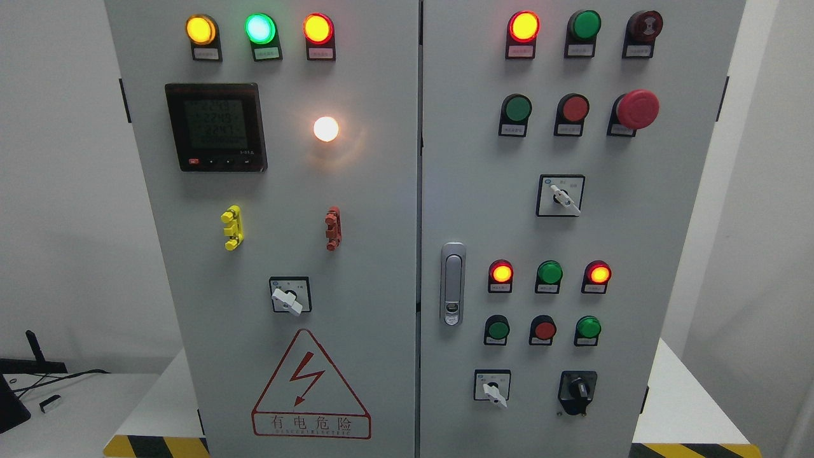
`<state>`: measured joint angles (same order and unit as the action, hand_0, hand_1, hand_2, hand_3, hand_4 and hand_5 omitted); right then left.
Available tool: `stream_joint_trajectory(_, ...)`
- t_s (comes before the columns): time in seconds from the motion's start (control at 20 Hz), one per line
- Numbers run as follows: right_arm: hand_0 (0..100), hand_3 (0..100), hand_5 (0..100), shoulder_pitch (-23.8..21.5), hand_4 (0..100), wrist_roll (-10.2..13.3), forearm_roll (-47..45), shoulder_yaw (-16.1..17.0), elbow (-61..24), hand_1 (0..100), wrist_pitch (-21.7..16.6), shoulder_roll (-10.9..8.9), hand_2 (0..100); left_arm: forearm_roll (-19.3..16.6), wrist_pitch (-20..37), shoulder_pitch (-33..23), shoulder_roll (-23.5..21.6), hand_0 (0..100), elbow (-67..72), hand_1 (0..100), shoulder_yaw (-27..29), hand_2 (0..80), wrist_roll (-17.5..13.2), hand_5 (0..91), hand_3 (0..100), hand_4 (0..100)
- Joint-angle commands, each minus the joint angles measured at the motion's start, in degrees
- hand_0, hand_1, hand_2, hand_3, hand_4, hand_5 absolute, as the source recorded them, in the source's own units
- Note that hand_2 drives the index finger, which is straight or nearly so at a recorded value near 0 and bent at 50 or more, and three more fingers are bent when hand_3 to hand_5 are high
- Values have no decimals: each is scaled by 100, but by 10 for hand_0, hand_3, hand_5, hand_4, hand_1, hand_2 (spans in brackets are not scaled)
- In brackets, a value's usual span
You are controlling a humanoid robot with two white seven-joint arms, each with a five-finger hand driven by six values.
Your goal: Trip black knob to open circuit
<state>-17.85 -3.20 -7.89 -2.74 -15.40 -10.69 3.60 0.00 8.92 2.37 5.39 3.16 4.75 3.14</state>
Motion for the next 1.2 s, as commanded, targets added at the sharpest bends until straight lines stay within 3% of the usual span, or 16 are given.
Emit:
stream_joint_trajectory(0.0, 58, 252, 206, -122, 184, 39, 6, -51, -374, 196, -3, 0, 63, -176, 5, 0, -3, 120, 0, 389, 0, 0, 2, 0, 0, 0)
stream_joint_trajectory(0.3, 54, 267, 215, -289, 200, 109, 15, -86, -868, 222, -38, 105, 77, -176, 5, 0, -3, 120, 0, 389, 0, 0, 2, 0, 0, 0)
stream_joint_trajectory(0.45, 53, 278, 221, -438, 214, 92, 94, -78, -1104, 235, -266, 114, 83, -176, 5, 0, -3, 120, 0, 389, 0, 0, 2, 0, 0, 0)
stream_joint_trajectory(0.65, 58, 298, 240, -1000, 241, -110, 173, 1, -2183, 261, -354, 27, 96, -176, 5, 0, -3, 120, 0, 389, 0, 0, 2, 0, 0, 0)
stream_joint_trajectory(1.15, 102, 406, 322, -2107, 345, 48, 533, 10, -4732, 425, -442, -44, 186, -176, 5, 0, -3, 120, 0, 389, 0, 0, 2, 0, 0, 0)
